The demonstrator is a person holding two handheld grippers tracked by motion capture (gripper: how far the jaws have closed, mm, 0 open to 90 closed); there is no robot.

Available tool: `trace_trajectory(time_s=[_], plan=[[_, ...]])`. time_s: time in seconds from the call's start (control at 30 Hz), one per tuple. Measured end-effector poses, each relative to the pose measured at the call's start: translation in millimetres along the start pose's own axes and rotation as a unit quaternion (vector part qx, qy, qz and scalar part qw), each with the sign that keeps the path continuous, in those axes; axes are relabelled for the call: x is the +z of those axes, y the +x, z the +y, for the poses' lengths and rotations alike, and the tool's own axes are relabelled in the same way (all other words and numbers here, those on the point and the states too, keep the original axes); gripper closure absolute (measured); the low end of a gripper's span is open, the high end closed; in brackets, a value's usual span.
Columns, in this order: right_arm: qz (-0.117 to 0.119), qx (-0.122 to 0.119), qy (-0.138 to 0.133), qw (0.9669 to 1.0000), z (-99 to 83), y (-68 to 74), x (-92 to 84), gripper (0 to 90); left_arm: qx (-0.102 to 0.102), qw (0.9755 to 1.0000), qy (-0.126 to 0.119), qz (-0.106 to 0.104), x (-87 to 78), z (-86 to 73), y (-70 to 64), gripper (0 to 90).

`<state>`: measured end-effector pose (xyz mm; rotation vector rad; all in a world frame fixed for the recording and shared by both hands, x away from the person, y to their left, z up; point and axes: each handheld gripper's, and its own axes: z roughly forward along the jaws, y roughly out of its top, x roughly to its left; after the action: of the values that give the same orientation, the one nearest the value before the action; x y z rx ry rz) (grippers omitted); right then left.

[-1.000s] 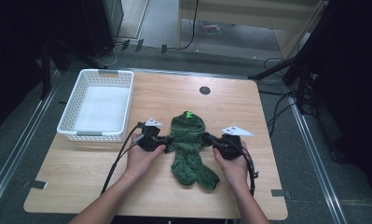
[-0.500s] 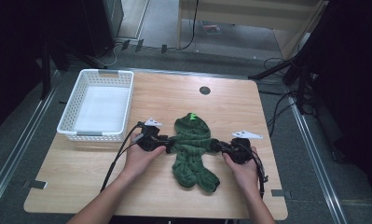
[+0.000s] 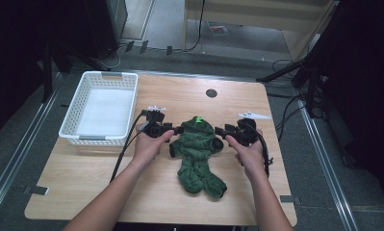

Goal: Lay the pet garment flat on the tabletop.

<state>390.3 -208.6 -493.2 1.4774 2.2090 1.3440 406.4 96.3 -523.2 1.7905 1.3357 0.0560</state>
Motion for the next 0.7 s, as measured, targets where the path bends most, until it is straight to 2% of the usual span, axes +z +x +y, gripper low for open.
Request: trace_trajectory(time_s=[0.07,0.13,0.23,0.27,0.3,0.33,0.4,0.43,0.47,0.5,0.57,0.6,0.63,0.67,0.7], plan=[[-0.004,0.021,0.014,0.9997,4.8,-9.0,18.6,47.4,-0.014,0.9998,-0.002,0.011,8.9,5.9,5.9,37.0],[0.005,0.044,0.035,0.9984,5.2,-15.8,34.8,48.6,-0.029,0.9994,0.000,0.020,17.9,9.8,11.2,38.2],[0.006,0.033,0.061,0.9976,2.7,-14.3,50.4,51.5,-0.027,0.9993,0.008,0.023,28.2,12.2,14.0,41.3],[0.006,0.033,0.061,0.9976,2.7,-14.3,50.4,51.5,-0.027,0.9993,0.008,0.023,28.2,12.2,14.0,42.9],[0.015,0.026,0.069,0.9972,1.4,-11.5,55.8,56.1,-0.018,0.9996,0.005,0.021,30.8,11.9,12.2,45.4],[0.018,0.027,0.072,0.9969,1.1,-11.0,57.6,59.1,0.001,0.9995,0.002,0.030,33.8,10.5,8.4,49.2],[0.013,0.018,0.081,0.9965,0.5,-10.0,60.7,74.2,0.021,0.9994,0.001,0.026,37.3,7.9,5.2,58.9],[0.012,0.011,0.084,0.9963,0.2,-9.8,62.1,79.8,0.028,0.9992,0.003,0.028,38.8,6.6,3.7,67.2],[0.012,0.006,0.083,0.9965,0.0,-9.8,63.0,84.2,0.035,0.9991,0.008,0.021,39.4,5.4,2.9,78.0],[0.007,0.000,0.078,0.9970,0.4,-9.8,63.0,86.3,0.044,0.9990,0.007,0.011,39.6,4.5,1.6,86.7],[0.000,-0.009,0.059,0.9982,3.1,-9.4,60.9,88.2,0.072,0.9970,-0.007,0.029,37.5,5.1,-2.6,90.0],[-0.006,-0.015,0.039,0.9991,5.4,-8.4,58.1,88.5,0.081,0.9960,-0.019,0.035,35.0,7.0,-3.7,90.0],[-0.009,-0.026,0.011,0.9995,8.2,-7.5,54.3,88.6,0.081,0.9960,-0.019,0.035,35.0,7.0,-3.7,90.0],[-0.015,-0.034,-0.015,0.9992,11.0,-5.9,50.3,88.5,0.088,0.9935,-0.049,0.053,30.6,12.3,-5.0,90.0],[-0.020,-0.038,-0.038,0.9983,13.8,-5.3,47.8,88.4,0.091,0.9921,-0.062,0.061,29.1,15.6,-5.2,90.0]])
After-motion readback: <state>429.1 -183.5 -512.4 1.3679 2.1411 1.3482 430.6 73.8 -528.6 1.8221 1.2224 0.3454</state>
